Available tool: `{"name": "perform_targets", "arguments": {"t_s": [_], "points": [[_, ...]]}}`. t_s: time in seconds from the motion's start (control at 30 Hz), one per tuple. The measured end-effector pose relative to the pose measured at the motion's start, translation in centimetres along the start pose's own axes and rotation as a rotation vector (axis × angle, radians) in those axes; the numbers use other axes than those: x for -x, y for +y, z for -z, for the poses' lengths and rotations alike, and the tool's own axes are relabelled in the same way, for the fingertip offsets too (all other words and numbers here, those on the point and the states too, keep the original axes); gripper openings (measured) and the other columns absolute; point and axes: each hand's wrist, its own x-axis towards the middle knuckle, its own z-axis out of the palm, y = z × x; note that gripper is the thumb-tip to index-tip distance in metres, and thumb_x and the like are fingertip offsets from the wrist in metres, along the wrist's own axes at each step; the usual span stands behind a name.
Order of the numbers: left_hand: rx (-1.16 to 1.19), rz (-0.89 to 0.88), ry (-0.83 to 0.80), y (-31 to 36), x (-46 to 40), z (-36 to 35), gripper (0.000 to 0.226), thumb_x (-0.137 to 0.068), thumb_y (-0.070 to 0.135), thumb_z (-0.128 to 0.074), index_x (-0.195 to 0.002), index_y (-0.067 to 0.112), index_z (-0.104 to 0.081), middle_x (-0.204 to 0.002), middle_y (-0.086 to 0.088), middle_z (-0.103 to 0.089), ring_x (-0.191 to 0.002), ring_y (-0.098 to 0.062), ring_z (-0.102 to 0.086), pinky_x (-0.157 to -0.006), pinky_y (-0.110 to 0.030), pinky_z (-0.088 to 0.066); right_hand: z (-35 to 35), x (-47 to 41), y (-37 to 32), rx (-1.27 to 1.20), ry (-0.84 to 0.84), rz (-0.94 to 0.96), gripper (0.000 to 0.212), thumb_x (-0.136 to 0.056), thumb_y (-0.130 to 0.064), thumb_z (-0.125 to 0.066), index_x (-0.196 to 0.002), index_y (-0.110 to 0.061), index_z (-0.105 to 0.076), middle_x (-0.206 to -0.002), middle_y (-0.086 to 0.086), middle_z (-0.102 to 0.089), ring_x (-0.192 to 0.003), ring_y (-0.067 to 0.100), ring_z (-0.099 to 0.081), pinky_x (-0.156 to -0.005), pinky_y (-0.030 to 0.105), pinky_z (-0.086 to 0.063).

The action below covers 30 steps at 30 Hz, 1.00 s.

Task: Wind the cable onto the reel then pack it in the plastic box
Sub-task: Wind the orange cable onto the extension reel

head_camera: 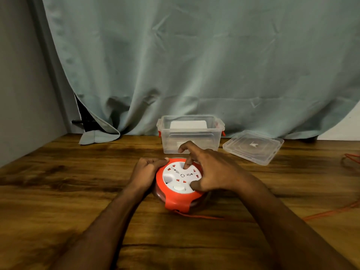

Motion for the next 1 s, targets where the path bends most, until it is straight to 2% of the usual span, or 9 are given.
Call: {"name": "perform_targets", "arguments": {"t_s": [0.1, 0.2, 0.33, 0.43, 0.6, 0.7, 0.77, 0.9, 1.0], "points": [[0.008, -0.003, -0.001, 0.0, 0.1, 0.1, 0.032, -0.094, 0.019, -0.070, -0.087, -0.011, -0.075, -0.087, -0.032, -0.076, -0.081, -0.048, -0.071, -0.079, -0.051, -0.057, -0.1, -0.1, -0.3, 0.025, -0.006, 0.002, 0.090, -0.066, -0.040, -0.082, -0.137, -0.046, -0.027, -0.114, -0.017, -0.064, -0.095, 0.010, -0.056, -0.064, 0.025, -0.041], [0.010, -0.016, 0.006, -0.2, 0.0, 0.1, 0.031, -0.094, 0.018, -0.071, -0.081, -0.010, -0.075, -0.083, -0.032, -0.075, -0.074, -0.042, -0.070, -0.074, -0.046, -0.055, 0.0, -0.1, -0.6, 0.035, -0.007, -0.008, 0.083, -0.066, -0.045, -0.083, -0.130, -0.046, -0.031, -0.104, -0.017, -0.061, -0.085, 0.004, -0.053, -0.059, 0.024, -0.037], [0.012, -0.010, 0.009, -0.3, -0.2, 0.0, 0.027, -0.093, 0.016, -0.071, -0.078, -0.005, -0.077, -0.083, -0.029, -0.076, -0.075, -0.040, -0.071, -0.075, -0.045, -0.055, -0.3, 0.2, -0.8, 0.110, 0.059, -0.032, 0.066, -0.066, -0.071, -0.077, -0.113, -0.045, -0.038, -0.083, -0.016, -0.053, -0.079, 0.006, -0.051, -0.057, 0.026, -0.031], [0.012, -0.018, 0.009, -0.4, -0.3, 0.2, 0.029, -0.093, 0.016, -0.071, -0.085, -0.012, -0.075, -0.086, -0.032, -0.076, -0.079, -0.044, -0.070, -0.077, -0.048, -0.054, -1.1, -0.2, -1.3, 0.132, 0.110, -0.080, 0.056, -0.066, -0.078, -0.072, -0.101, -0.043, -0.044, -0.080, -0.019, -0.041, -0.075, 0.004, -0.044, -0.056, 0.025, -0.028], [-0.013, -0.034, -0.033, -0.2, -0.1, 0.2, 0.032, -0.093, 0.017, -0.071, -0.090, -0.015, -0.073, -0.091, -0.037, -0.074, -0.082, -0.047, -0.070, -0.082, -0.064, -0.056, -1.4, -0.9, -1.3, 0.089, 0.138, -0.110, 0.043, -0.070, -0.073, -0.070, -0.094, -0.040, -0.058, -0.092, -0.014, -0.060, -0.083, 0.009, -0.059, -0.056, 0.025, -0.037], [-0.033, -0.010, -0.049, -0.3, -0.1, 0.2, 0.026, -0.094, 0.018, -0.070, -0.088, -0.006, -0.079, -0.088, -0.028, -0.078, -0.088, -0.050, -0.074, -0.086, -0.058, -0.058, -1.3, -1.0, -1.3, 0.061, 0.117, -0.113, 0.030, -0.079, -0.064, -0.071, -0.090, -0.038, -0.059, -0.075, -0.020, -0.051, -0.075, 0.004, -0.057, -0.056, 0.024, -0.036], [-0.023, -0.001, -0.029, -0.3, -0.2, 0.2, 0.027, -0.093, 0.018, -0.071, -0.085, -0.007, -0.078, -0.087, -0.028, -0.078, -0.083, -0.047, -0.074, -0.083, -0.053, -0.058, -1.0, -0.8, -1.2, 0.045, 0.111, -0.092, 0.029, -0.081, -0.061, -0.073, -0.091, -0.038, -0.059, -0.069, -0.021, -0.048, -0.068, 0.000, -0.054, -0.054, 0.022, -0.034], [0.027, -0.009, 0.066, -0.4, -0.3, 0.4, 0.024, -0.090, 0.015, -0.074, -0.071, 0.002, -0.079, -0.078, -0.024, -0.077, -0.065, -0.032, -0.071, -0.065, -0.035, -0.056, -0.8, -0.2, -1.0, 0.070, 0.117, -0.056, 0.050, -0.071, -0.077, -0.070, -0.103, -0.040, -0.056, -0.074, -0.017, -0.054, -0.073, 0.004, -0.055, -0.058, 0.027, -0.039], [0.060, -0.005, 0.129, -0.4, -0.4, 0.4, 0.028, -0.092, 0.013, -0.072, -0.064, 0.010, -0.079, -0.071, -0.015, -0.078, -0.058, -0.022, -0.072, -0.054, -0.028, -0.055, -1.1, -0.1, -1.0, 0.101, 0.138, -0.043, 0.054, -0.071, -0.081, -0.065, -0.105, -0.042, -0.053, -0.081, -0.016, -0.059, -0.078, 0.009, -0.058, -0.064, 0.030, -0.044]]}}
